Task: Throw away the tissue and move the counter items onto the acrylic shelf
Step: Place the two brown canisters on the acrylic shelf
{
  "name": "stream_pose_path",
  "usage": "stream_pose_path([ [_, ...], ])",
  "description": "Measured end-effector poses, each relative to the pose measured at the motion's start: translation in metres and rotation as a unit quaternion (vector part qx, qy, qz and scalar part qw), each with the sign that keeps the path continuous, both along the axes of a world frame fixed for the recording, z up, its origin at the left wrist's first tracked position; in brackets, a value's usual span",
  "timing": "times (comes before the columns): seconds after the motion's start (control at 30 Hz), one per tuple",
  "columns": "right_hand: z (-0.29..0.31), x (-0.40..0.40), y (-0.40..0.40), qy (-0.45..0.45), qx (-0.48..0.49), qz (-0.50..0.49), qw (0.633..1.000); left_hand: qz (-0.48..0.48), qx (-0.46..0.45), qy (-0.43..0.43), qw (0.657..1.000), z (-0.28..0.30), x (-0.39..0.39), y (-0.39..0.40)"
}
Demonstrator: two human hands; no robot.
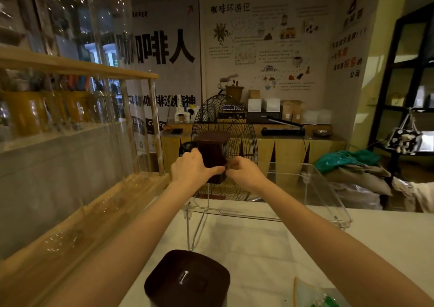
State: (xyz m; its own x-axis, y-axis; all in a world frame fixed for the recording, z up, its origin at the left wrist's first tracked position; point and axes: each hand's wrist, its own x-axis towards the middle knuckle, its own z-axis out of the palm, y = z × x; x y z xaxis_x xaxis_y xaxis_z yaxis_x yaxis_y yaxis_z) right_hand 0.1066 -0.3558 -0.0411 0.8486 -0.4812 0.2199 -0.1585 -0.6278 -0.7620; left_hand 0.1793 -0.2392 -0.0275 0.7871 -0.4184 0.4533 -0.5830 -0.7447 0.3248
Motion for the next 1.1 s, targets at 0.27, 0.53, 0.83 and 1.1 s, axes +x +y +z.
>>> stream_pose_path([
  [0.27,-0.006,-0.088,0.031,0.008,-0.258,0.083,0.963,-0.091,0.132,-0.032,0.987,0.005,-0.01,0.045],
  [0.53,-0.034,-0.155,0.063,0.061,-0.3,0.194,0.932,-0.243,0.195,-0.14,0.94,-0.03,-0.054,0.142],
  [0.83,-0.064,-0.16,0.092,0.16,-0.122,0.251,0.947,-0.234,0.099,0.126,0.959,-0.096,-0.102,0.199],
  [1.1,-0.078,-0.161,0.102,0.104,-0.078,0.218,0.967,-0.189,-0.112,0.233,0.947,-0.123,-0.168,0.194],
])
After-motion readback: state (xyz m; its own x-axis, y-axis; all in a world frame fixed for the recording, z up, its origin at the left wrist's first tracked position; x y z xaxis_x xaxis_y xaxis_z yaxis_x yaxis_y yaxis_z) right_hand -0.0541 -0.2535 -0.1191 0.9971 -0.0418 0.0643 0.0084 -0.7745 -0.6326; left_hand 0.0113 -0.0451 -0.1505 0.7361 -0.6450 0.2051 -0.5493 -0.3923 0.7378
